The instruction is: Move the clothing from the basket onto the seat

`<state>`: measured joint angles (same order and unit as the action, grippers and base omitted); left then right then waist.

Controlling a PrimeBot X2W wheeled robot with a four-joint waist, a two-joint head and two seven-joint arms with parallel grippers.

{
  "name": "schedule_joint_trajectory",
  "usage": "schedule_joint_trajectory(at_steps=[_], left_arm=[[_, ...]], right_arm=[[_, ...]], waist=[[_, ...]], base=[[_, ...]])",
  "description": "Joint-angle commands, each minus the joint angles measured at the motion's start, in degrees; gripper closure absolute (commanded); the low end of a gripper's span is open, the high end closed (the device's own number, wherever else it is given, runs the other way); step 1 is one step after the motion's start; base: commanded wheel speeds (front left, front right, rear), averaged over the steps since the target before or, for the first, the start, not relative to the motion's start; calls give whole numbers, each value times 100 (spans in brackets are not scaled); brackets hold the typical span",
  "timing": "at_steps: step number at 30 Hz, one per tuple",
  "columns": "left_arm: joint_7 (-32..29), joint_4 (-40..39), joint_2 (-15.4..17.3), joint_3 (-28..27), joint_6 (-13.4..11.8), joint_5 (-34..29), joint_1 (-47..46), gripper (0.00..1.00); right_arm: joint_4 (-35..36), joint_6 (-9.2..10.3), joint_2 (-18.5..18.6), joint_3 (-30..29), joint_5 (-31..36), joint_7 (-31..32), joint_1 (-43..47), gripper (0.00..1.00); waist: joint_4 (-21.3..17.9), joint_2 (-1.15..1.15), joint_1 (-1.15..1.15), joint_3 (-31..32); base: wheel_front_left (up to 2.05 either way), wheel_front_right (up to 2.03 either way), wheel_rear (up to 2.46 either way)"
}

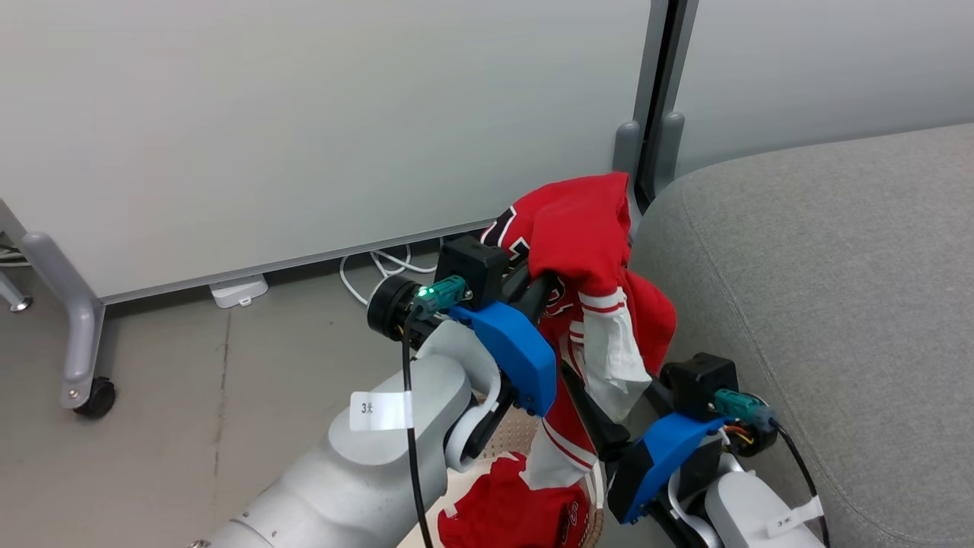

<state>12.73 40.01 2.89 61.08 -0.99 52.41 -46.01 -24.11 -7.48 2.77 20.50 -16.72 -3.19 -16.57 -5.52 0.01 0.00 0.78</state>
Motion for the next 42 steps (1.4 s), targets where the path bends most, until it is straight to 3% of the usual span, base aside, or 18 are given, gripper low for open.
schedule_joint_trajectory(at_steps=[1, 4, 5, 6, 7, 20, 42], left_arm=[[51, -34, 1, 68, -32, 64, -81, 100], [66, -48, -1, 165, -49, 122, -113, 100], [57, -50, -2, 188, -55, 151, -124, 100], [63, -47, -3, 208, -54, 162, -134, 100], [65, -43, -2, 229, -50, 186, -144, 100], [124, 81, -1, 428, -85, 362, -239, 100], [202, 230, -1, 635, -65, 671, -349, 100]], right_arm=[[-171, -3, 20, 85, -79, -44, -227, 0], [-406, -3, 20, 202, -166, -106, -459, 4], [-471, -3, 20, 240, -201, -130, -538, 60], [-542, -3, 20, 274, -219, -161, -616, 94], [-610, -3, 20, 302, -252, -190, -666, 100], [-1176, -3, 20, 530, -531, -441, -985, 100], [-1470, -3, 20, 645, -698, -637, -1157, 100]], waist=[[18, -1, 0, 7], [30, -1, 0, 14], [33, -1, 0, 16], [34, -1, 0, 19], [36, -1, 0, 22], [-2, -1, 0, 30], [-87, -1, 0, 9]], base=[[0, 0, 0], [0, 0, 0], [0, 0, 0], [0, 0, 0], [0, 0, 0], [0, 0, 0], [0, 0, 0]])
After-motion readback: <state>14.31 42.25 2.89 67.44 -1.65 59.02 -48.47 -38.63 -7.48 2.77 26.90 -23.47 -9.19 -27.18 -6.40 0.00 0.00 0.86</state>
